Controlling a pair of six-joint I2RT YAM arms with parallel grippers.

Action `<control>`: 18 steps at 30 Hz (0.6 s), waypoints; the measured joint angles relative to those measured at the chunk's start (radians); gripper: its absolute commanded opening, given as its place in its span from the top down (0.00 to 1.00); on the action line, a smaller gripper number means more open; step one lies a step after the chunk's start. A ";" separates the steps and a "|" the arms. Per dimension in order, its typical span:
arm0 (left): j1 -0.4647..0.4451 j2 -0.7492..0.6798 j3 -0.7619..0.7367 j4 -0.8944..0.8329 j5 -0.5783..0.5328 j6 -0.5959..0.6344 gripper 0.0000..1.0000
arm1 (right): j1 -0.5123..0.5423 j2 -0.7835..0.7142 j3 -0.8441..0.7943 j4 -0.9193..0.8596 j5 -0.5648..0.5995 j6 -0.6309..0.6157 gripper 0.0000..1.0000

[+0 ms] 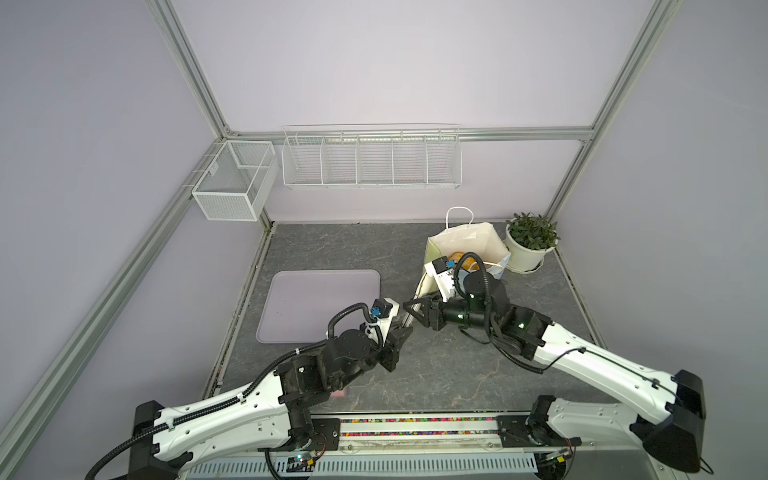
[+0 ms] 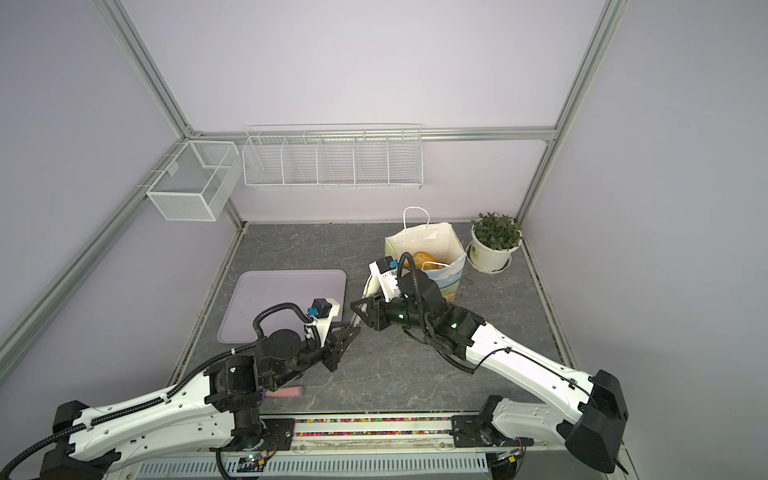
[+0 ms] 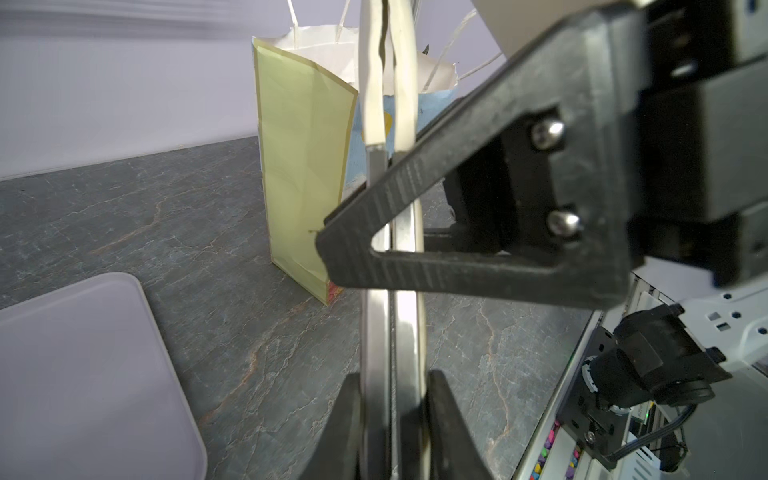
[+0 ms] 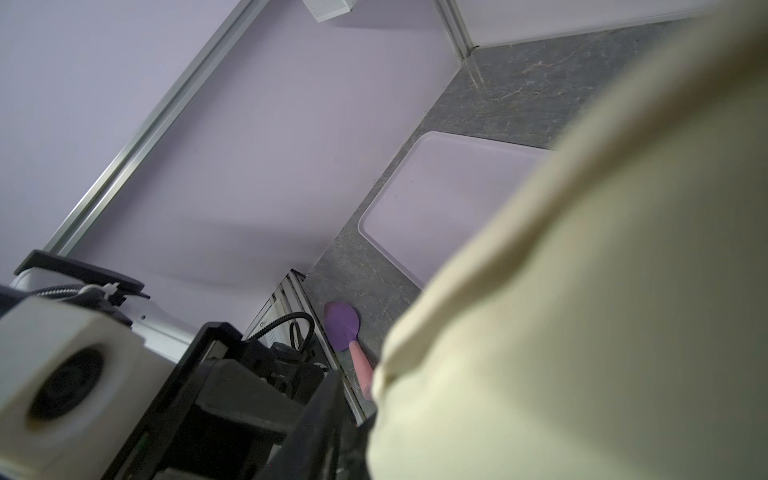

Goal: Take the fake bread out of the paper bag

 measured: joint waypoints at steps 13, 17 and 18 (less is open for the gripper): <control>0.168 0.105 0.064 -0.048 0.232 -0.059 0.54 | 0.002 -0.001 0.011 0.002 0.049 -0.008 0.77; 0.179 0.121 0.064 -0.034 0.261 -0.067 0.53 | 0.002 -0.001 0.011 -0.006 0.066 -0.007 0.77; 0.180 0.124 0.063 -0.029 0.264 -0.071 0.52 | 0.002 -0.001 0.011 -0.006 0.071 -0.006 0.77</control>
